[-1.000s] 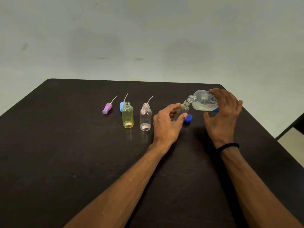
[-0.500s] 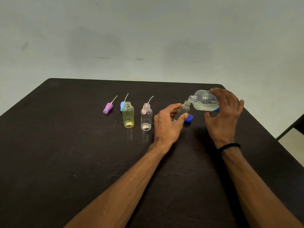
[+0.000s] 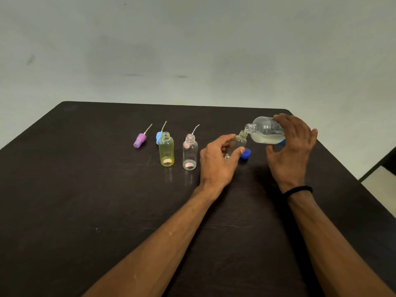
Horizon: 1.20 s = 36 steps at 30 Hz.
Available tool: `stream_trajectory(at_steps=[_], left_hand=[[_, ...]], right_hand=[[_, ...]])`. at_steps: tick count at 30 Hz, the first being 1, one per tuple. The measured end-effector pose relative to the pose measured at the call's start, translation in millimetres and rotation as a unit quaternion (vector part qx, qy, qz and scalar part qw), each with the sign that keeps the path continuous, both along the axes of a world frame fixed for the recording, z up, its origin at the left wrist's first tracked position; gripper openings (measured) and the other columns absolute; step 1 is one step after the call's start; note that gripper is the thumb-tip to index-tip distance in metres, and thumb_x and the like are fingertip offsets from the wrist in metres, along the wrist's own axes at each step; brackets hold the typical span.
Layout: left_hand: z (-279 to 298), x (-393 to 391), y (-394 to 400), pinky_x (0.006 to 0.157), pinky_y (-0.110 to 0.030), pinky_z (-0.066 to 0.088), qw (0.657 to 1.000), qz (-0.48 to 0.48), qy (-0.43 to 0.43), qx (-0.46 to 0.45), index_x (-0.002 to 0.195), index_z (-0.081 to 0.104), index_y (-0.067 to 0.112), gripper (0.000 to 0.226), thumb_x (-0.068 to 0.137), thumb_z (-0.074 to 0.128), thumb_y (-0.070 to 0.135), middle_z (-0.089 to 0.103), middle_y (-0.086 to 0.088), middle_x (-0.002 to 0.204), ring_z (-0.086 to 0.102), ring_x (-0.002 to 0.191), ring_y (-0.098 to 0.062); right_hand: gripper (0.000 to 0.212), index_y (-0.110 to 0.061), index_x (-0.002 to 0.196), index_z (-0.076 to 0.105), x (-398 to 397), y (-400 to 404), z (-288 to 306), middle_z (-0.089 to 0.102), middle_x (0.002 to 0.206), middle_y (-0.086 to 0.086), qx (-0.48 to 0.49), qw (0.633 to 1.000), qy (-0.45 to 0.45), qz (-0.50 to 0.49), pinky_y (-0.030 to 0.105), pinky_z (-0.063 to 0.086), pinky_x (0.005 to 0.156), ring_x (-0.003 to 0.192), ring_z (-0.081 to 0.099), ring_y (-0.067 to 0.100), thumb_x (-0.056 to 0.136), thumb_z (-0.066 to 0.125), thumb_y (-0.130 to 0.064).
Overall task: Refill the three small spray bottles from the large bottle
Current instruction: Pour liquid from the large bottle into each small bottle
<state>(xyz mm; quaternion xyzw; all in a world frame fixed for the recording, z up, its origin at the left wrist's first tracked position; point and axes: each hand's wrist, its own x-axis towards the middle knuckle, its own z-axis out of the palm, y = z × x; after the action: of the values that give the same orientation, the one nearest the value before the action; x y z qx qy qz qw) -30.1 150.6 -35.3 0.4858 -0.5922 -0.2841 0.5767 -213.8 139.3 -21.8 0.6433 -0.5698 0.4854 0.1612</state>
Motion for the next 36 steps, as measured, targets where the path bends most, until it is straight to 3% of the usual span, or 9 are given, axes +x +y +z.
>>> stream_trajectory(at_steps=[19, 36], left_hand=[[1.9, 1.6, 1.5, 0.089, -0.011, 0.055, 1.0, 0.0, -0.009, -0.003, 0.13, 0.073, 0.019, 0.045, 0.087, 0.086, 0.022, 0.078, 0.008, 0.111, 0.068, 0.098, 0.007], [3.1, 1.5, 2.8, 0.092, -0.015, 0.057, 1.0, -0.002, -0.009, 0.003, 0.13, 0.073, 0.02, 0.045, 0.087, 0.086, 0.023, 0.078, 0.009, 0.113, 0.07, 0.102, 0.002]], right_hand=[[0.082, -0.02, 0.145, 0.06, 0.7, 0.6, 0.9, 0.057, 0.15, 0.003, -0.001, 1.0, 0.001, 0.002, 0.073, 0.013, 0.125, 0.148, 0.042, 0.024, 0.07, 0.078, 0.009], [0.082, -0.019, 0.144, 0.061, 0.8, 0.8, 1.4, 0.057, 0.149, 0.003, -0.005, 1.0, 0.0, 0.001, 0.074, 0.015, 0.124, 0.146, 0.044, 0.025, 0.069, 0.077, 0.01]])
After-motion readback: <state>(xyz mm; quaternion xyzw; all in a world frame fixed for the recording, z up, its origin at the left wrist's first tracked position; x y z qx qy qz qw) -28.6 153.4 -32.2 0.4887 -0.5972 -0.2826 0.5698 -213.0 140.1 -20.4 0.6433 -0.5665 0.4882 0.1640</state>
